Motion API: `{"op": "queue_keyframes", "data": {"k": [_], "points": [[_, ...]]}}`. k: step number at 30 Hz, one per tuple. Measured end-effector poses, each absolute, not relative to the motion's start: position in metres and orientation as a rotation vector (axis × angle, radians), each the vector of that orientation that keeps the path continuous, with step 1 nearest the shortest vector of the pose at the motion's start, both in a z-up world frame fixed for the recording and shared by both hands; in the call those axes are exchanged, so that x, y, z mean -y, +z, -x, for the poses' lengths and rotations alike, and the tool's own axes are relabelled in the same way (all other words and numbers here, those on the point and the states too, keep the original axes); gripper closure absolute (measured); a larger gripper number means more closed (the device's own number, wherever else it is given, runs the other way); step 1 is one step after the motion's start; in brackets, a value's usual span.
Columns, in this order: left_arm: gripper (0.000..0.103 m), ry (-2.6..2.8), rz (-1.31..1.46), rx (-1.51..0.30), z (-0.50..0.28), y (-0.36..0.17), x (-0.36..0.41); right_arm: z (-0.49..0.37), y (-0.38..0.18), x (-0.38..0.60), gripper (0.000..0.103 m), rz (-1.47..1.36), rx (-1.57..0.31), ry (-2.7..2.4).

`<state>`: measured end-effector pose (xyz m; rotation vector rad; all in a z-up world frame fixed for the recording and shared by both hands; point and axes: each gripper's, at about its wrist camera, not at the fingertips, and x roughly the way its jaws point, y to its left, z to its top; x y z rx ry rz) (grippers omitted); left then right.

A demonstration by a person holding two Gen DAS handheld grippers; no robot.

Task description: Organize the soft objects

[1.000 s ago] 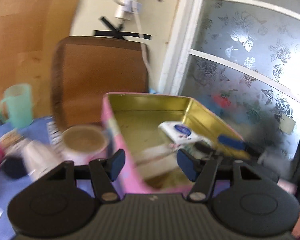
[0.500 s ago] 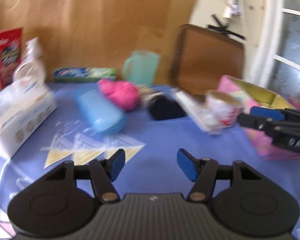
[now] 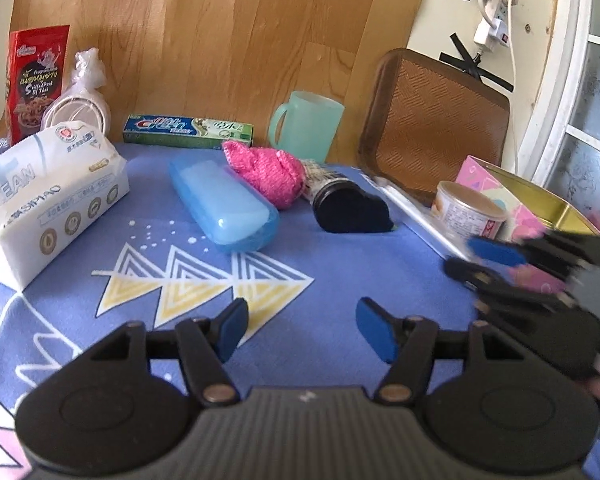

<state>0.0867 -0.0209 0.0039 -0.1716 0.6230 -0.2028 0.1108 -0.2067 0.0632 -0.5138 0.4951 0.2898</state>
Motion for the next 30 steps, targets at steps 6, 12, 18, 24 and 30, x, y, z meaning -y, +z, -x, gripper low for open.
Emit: {"op": "queue_keyframes", "data": {"k": [6,12,18,24,30], "points": [[0.033,-0.182,0.195,-0.618,-0.085,0.003,0.017,-0.033,0.069,0.222,0.071,0.533,-0.457,0.375],[0.03,-0.159,0.198,-0.61,-0.084,0.003,0.018,-0.011,0.077,0.247,0.029,0.23,-0.558,0.502],[0.03,-0.177,0.174,-0.617,-0.083,0.003,0.021,-0.029,0.086,0.259,0.017,-0.043,-0.614,0.541],[0.017,-0.216,0.158,-0.633,-0.084,0.003,0.024,-0.026,0.08,0.261,0.011,-0.032,-0.625,0.468],[0.012,-0.234,0.151,-0.644,-0.086,0.002,0.024,-0.03,0.07,0.269,0.008,-0.016,-0.65,0.409]]}}
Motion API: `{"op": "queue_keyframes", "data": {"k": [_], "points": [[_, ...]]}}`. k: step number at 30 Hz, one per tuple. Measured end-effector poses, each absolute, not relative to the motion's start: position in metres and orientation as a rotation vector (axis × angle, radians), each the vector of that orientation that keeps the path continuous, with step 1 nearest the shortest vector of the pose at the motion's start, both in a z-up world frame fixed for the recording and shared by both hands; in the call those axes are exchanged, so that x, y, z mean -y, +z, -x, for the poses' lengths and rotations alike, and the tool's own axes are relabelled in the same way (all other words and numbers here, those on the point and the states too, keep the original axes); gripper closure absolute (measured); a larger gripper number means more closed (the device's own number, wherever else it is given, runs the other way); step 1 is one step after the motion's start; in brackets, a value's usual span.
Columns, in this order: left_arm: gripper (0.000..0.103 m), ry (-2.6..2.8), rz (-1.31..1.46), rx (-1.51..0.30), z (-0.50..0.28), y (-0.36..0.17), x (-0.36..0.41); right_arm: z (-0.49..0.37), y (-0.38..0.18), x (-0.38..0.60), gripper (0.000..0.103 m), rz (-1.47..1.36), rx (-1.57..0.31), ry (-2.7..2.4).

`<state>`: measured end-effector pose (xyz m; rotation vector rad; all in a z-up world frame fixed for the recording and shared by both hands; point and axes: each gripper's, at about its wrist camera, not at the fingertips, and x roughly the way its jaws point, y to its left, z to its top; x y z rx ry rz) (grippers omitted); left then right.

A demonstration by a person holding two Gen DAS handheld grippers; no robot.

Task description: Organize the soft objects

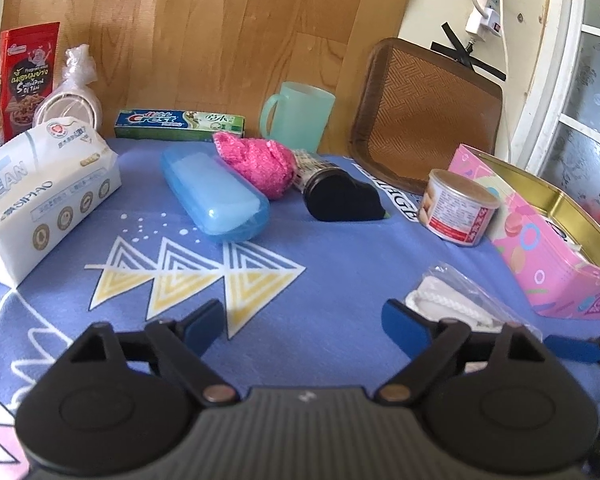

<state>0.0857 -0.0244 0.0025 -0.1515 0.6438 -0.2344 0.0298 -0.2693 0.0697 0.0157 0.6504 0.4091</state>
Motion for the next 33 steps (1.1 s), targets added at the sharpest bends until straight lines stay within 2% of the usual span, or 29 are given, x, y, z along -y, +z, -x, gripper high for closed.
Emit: {"op": "queue_keyframes", "data": {"k": [2,6,11,18,20,26,33], "points": [[0.011,-0.239,0.147,-0.647,-0.086,0.002,0.025,-0.033,0.061,0.27,0.007,-0.01,-0.693,0.394],[0.008,-0.247,0.136,-0.653,-0.087,0.002,0.026,-0.025,0.056,0.259,0.005,0.101,-0.652,0.391],[0.007,-0.251,0.134,-0.655,-0.088,0.002,0.026,-0.026,0.056,0.26,0.006,0.09,-0.656,0.387],[0.007,-0.259,0.149,-0.653,-0.088,0.002,0.024,-0.029,0.061,0.254,0.029,0.111,-0.644,0.393],[0.006,-0.26,0.151,-0.652,-0.088,0.002,0.024,-0.027,0.064,0.255,0.032,0.109,-0.633,0.412],[0.006,-0.267,0.163,-0.651,-0.088,0.002,0.022,-0.014,0.072,0.244,0.031,0.096,-0.628,0.599],[0.006,-0.284,0.2,-0.648,-0.088,0.002,0.017,-0.02,0.07,0.252,0.016,0.087,-0.64,0.524]]}}
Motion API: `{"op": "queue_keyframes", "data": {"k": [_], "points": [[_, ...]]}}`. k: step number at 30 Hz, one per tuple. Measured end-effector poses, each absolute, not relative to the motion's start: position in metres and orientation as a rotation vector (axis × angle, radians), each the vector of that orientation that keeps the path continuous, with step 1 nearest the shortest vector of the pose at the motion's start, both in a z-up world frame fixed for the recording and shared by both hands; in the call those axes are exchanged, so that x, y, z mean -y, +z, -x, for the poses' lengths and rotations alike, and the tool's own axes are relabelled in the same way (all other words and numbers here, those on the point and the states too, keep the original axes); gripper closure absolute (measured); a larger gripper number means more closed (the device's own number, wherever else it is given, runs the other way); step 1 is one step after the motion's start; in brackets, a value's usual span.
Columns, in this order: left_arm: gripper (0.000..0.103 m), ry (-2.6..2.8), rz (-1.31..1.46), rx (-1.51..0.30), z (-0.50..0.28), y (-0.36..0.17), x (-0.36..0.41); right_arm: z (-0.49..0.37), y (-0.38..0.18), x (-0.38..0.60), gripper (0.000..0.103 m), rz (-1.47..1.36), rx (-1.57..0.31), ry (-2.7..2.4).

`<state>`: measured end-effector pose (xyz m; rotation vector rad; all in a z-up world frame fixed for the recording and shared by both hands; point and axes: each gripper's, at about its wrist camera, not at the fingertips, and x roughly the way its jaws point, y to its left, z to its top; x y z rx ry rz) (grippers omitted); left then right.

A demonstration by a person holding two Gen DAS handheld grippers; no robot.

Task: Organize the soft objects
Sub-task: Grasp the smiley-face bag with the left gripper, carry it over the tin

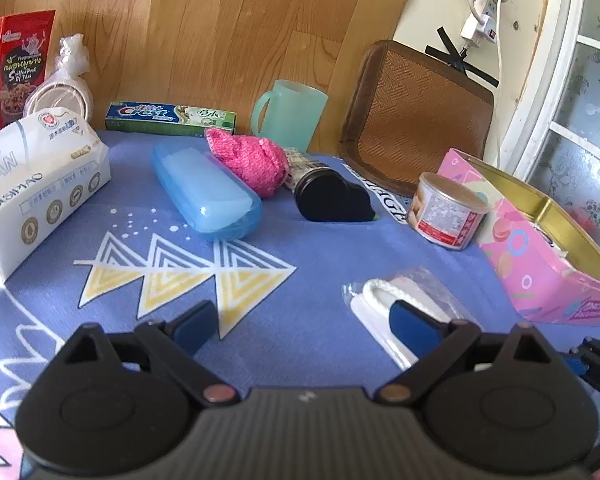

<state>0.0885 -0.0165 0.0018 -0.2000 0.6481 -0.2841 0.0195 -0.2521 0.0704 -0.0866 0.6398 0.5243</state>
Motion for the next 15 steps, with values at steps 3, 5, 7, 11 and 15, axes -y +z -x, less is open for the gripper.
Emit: {"op": "queue_keyframes", "data": {"k": [3,5,7,11,15], "points": [[0.009,-0.303,0.217,-0.651,-0.089,0.002,0.014,-0.022,0.072,0.259,0.012,0.054,-0.643,0.505],[0.014,-0.329,0.238,-0.659,-0.087,0.004,0.012,-0.024,0.073,0.26,0.011,0.054,-0.644,0.506],[0.02,-0.37,0.279,-0.675,-0.082,0.006,0.011,-0.025,0.074,0.257,0.01,0.075,-0.646,0.522],[0.031,-0.457,0.341,-0.699,-0.074,0.013,0.019,-0.029,0.075,0.248,0.009,0.14,-0.646,0.561],[0.043,-0.494,0.316,-0.769,-0.081,0.011,0.045,-0.04,0.074,0.243,0.009,0.173,-0.658,0.579]]}}
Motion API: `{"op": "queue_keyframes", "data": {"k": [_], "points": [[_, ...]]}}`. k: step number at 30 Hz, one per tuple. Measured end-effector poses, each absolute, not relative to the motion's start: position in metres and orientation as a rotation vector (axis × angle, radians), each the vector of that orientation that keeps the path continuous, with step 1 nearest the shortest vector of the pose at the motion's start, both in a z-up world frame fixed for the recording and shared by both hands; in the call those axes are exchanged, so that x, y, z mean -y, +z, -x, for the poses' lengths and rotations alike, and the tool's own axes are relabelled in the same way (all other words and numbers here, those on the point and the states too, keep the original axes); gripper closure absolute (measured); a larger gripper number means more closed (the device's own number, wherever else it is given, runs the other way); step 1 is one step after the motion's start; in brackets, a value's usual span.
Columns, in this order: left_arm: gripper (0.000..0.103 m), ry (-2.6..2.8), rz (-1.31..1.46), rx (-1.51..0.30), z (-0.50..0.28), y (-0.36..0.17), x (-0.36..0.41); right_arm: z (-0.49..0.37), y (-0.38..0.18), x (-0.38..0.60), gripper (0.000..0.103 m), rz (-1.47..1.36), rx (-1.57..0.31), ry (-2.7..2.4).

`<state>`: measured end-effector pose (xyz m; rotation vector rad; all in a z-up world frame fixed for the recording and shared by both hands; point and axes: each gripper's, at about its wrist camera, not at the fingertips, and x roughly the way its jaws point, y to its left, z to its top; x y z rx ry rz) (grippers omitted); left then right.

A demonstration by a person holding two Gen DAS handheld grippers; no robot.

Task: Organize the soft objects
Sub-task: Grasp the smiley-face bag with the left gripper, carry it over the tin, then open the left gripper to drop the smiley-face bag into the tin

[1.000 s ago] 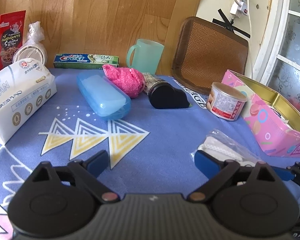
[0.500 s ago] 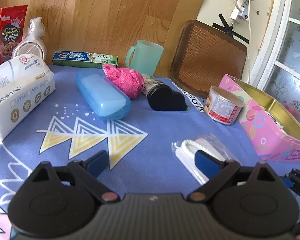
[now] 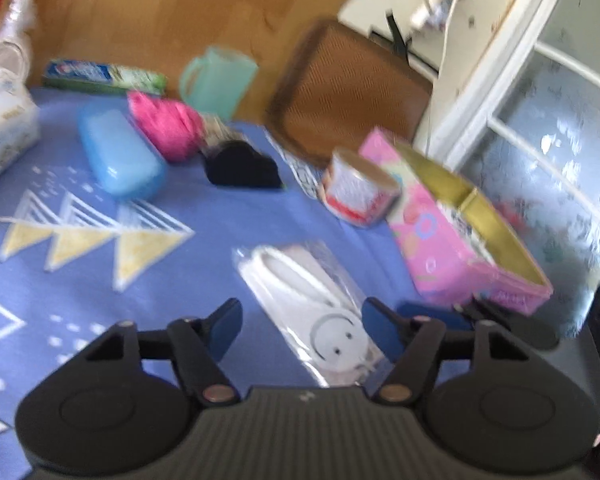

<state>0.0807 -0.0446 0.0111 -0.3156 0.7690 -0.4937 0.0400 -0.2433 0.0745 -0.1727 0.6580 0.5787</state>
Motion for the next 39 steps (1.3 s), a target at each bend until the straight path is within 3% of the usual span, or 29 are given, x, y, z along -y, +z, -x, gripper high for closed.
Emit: {"op": "queue_keyframes", "data": {"k": [3,6,9,20,31,39], "points": [[0.052,-0.492,0.288,-0.771,-0.086,0.005,0.063,-0.051,0.069,0.24,0.01,0.189,-0.687,0.592],[0.053,-0.451,0.252,-0.763,-0.085,0.008,0.077,-0.054,0.062,0.237,0.022,0.166,-0.685,0.617],[0.053,-0.474,0.258,-0.71,-0.079,0.024,0.078,-0.05,0.065,0.239,0.026,0.149,-0.643,0.572],[0.053,-0.618,0.12,-0.518,-0.103,0.101,0.156,-0.045,0.12,0.287,0.027,0.107,-0.374,0.383],[0.05,-0.645,-0.066,-0.531,-0.164,0.091,0.289,-0.084,0.125,0.377,0.025,0.161,-0.387,0.059],[0.051,-0.633,-0.011,-0.548,-0.151,0.084,0.265,-0.088,0.115,0.414,0.026,0.082,-0.41,-0.021]]}}
